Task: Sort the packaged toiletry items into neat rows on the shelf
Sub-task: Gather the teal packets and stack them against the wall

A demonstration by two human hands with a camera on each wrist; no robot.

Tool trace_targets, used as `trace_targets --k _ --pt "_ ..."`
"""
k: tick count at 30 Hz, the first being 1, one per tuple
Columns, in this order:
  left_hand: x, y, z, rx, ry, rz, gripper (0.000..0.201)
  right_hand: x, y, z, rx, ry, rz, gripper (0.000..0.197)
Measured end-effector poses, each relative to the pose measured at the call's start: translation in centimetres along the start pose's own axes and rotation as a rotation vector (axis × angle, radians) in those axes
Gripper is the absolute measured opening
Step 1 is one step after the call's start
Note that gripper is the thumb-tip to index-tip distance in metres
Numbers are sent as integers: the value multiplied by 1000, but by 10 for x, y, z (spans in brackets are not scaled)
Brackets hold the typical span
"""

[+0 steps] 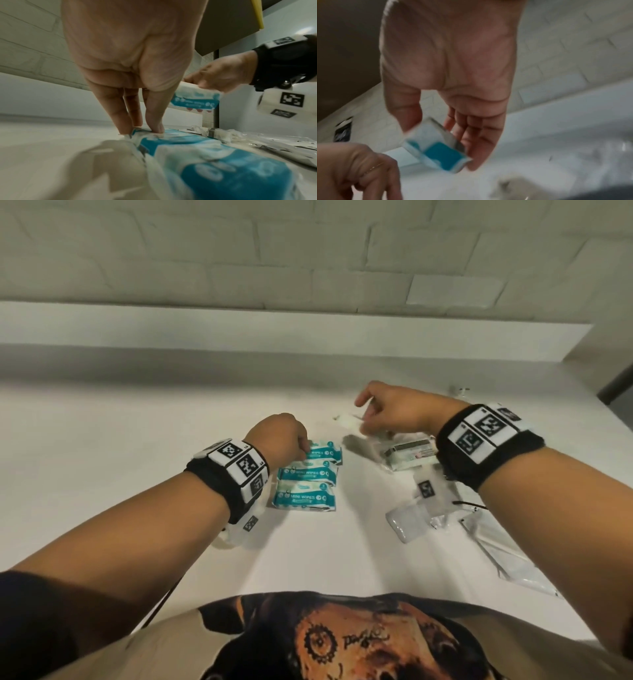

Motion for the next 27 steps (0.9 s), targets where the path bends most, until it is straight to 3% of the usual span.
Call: trace_targets --k 2,5,8,11,16,22,27 --pt "0 -1 0 -8 3 12 8 14 13 -9 93 30 -213 18" --pt "-2 -1 2 -8 9 -5 10 18 39 -23 223 165 -484 27" --pt "-2 -1 1 -9 10 9 10 10 47 -34 258 262 -563 36" --pt "-1 -1 1 -3 12 16 9 11 44 -45 277 181 -420 26" --pt "5 -2 0 -32 1 41 7 23 25 -69 -12 110 -253 21" --pt "7 -5 -3 -52 -4 31 25 43 38 -79 19 -38 292 35" --pt "-8 -2 -10 19 84 -46 35 17 -8 -44 -53 -88 324 35"
Point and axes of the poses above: each hand's wrist, its own z-axis away from the middle knuckle, its own y-axis out of the palm, x = y × z, the point moved 7 cm from there along -z, towards the middle knuckle, and after that the axes turned 13 degrees about z, right-handed, at the moved point
